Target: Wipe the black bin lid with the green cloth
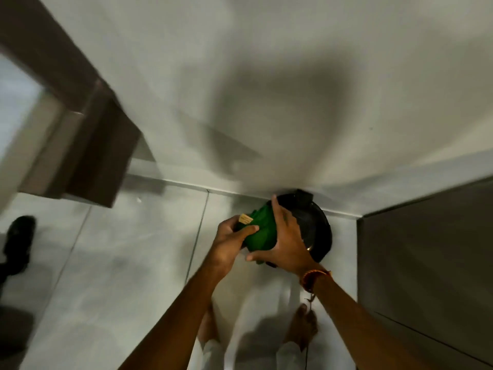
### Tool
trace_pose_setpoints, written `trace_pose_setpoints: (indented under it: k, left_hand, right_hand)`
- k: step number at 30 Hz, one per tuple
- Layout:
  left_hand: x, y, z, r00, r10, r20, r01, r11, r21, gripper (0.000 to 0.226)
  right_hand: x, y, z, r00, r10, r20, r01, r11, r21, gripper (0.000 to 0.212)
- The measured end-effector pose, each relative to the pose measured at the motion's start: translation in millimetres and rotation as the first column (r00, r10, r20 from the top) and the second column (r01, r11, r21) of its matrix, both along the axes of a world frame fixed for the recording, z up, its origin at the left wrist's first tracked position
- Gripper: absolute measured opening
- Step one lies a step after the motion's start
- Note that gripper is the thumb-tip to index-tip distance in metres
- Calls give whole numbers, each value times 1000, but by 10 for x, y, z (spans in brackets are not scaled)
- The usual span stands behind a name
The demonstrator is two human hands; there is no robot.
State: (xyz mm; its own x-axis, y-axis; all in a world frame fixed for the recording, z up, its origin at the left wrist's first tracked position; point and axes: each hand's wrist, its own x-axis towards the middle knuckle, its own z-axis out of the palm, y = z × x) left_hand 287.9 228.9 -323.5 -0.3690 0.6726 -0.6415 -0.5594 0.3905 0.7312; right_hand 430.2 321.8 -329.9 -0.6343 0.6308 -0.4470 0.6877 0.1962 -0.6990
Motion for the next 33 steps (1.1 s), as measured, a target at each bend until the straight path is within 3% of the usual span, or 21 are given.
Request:
trace_pose_setpoints:
  k: [3, 6, 7, 11, 14, 17, 19, 22, 25, 27, 30, 33]
  left_hand:
    - [-468, -154, 875, 978, 144, -151, -132, 988, 82, 12]
    - [-920, -358, 1678, 927, 290, -238, -254, 952, 170, 6]
    - [-1059, -452, 1907, 904, 339, -261, -294, 935, 197, 10]
    - [-1645, -885, 2600, 757, 533, -376, -470, 846, 253, 30]
    - [-2163, -1167, 2828, 606, 649, -460, -622, 747, 234, 22]
    - [-2731, -1483, 2837, 542, 692, -477, -727, 671, 147, 18]
    - [-3042, -1669, 2740, 543, 593, -595, -722, 691, 31, 17]
    - [-3400, -1837, 2586, 586, 277, -761, -619, 760, -199, 24]
    - [-3629, -1837, 2498, 670, -9, -742, -461, 778, -426, 34]
    - [-3707, -1833, 2503, 691, -132, -711, -356, 793, -494, 34]
    - [-3735, -1815, 2609, 570, -347, -745, -233, 801, -551, 35]
    - [-3684, -1766, 2786, 290, -479, -828, -273, 788, -552, 37]
  right_hand:
    - [-363, 45, 743, 930, -264, -256, 158, 916, -369, 124]
    - [-959, 62, 1431, 894, -329, -305, 159, 868, -471, 70]
    - [-1196, 19, 1649, 881, -337, -333, 140, 857, -496, 61]
    - [-2137, -375, 2398, 796, -461, -393, 118, 755, -645, 63]
    - [-2792, -749, 2672, 780, -488, -391, 101, 715, -692, 57]
    - [-3393, -1129, 2805, 804, -459, -377, 116, 743, -659, 58]
    - [-3706, -1295, 2802, 847, -387, -365, 108, 798, -593, 54]
    - [-3998, -1445, 2759, 939, -201, -280, 44, 875, -483, 52]
    - [-4131, -1476, 2726, 982, -81, -173, -4, 897, -442, 52]
    - [-4206, -1462, 2725, 979, -125, -159, 28, 864, -503, 41]
    - [-4226, -1353, 2917, 956, -256, -145, 114, 778, -618, 30]
    - [-4080, -1179, 3100, 953, -244, -181, 92, 799, -595, 31]
